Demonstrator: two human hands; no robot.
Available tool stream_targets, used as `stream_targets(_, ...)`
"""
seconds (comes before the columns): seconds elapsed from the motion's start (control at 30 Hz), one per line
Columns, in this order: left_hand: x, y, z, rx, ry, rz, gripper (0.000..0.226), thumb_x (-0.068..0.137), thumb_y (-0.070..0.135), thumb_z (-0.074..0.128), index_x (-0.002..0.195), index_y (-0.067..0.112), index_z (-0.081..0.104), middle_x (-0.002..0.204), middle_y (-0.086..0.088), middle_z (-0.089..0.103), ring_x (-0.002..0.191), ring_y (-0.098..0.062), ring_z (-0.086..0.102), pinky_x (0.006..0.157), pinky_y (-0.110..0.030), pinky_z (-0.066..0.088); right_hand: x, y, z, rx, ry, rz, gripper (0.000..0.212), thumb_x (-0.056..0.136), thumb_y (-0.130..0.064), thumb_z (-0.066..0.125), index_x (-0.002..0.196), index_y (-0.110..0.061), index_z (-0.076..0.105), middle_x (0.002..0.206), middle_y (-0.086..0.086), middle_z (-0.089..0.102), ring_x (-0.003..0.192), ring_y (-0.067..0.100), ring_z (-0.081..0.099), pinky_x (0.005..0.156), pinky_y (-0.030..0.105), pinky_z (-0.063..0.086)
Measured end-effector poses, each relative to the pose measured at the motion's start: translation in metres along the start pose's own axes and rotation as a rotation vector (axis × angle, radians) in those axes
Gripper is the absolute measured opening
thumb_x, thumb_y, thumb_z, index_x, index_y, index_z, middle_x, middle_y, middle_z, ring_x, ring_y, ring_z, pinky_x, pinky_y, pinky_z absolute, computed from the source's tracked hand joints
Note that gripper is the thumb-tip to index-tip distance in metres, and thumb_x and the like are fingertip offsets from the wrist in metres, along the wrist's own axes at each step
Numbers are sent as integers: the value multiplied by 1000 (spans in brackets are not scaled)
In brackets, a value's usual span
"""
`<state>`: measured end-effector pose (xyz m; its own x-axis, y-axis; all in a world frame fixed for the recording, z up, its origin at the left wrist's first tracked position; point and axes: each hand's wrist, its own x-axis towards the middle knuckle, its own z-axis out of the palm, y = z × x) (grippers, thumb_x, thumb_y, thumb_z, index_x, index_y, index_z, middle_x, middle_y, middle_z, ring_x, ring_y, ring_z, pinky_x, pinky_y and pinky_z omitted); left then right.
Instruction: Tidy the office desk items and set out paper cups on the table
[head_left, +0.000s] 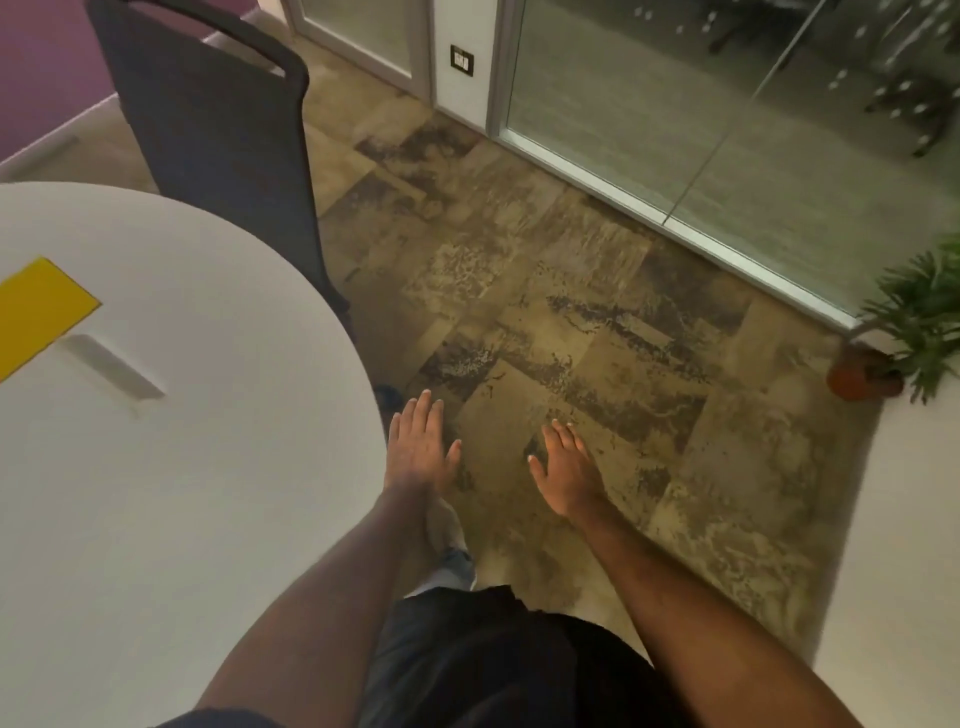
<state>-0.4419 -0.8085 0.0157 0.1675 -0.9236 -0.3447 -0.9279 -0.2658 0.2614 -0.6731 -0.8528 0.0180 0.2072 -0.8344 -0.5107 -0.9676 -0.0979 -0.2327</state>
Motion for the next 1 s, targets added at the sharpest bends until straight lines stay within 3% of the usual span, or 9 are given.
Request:
stream_targets(0.47, 202, -33, -82, 37, 57, -38, 71, 102, 51, 33, 160, 14, 17, 170, -7, 6, 157, -27, 5, 128, -46, 3, 214, -64, -106, -46, 41, -131, 68, 108, -44, 34, 163, -11, 12, 171, 6, 7, 158, 25, -2, 128, 39, 10)
stream_targets(0.7, 334, -29, -121, 20, 32, -157, 75, 102, 52, 33, 161, 13, 8, 170, -6, -3, 157, -25, -2, 128, -44, -3, 362, -79, -177, -125, 8, -205, 69, 106, -48, 34, 163, -14, 11, 171, 4, 9, 158, 24, 1, 126, 43, 17)
stream_targets(1.0, 497, -7, -196, -71, 119, -294, 76, 100, 46, 44, 160, 8, 16, 169, -8, 7, 156, -26, 8, 127, -45, 4, 537, -113, -293, -192, 20, -376, 65, 107, -42, 33, 162, -11, 14, 170, 8, 12, 158, 27, 4, 127, 43, 15)
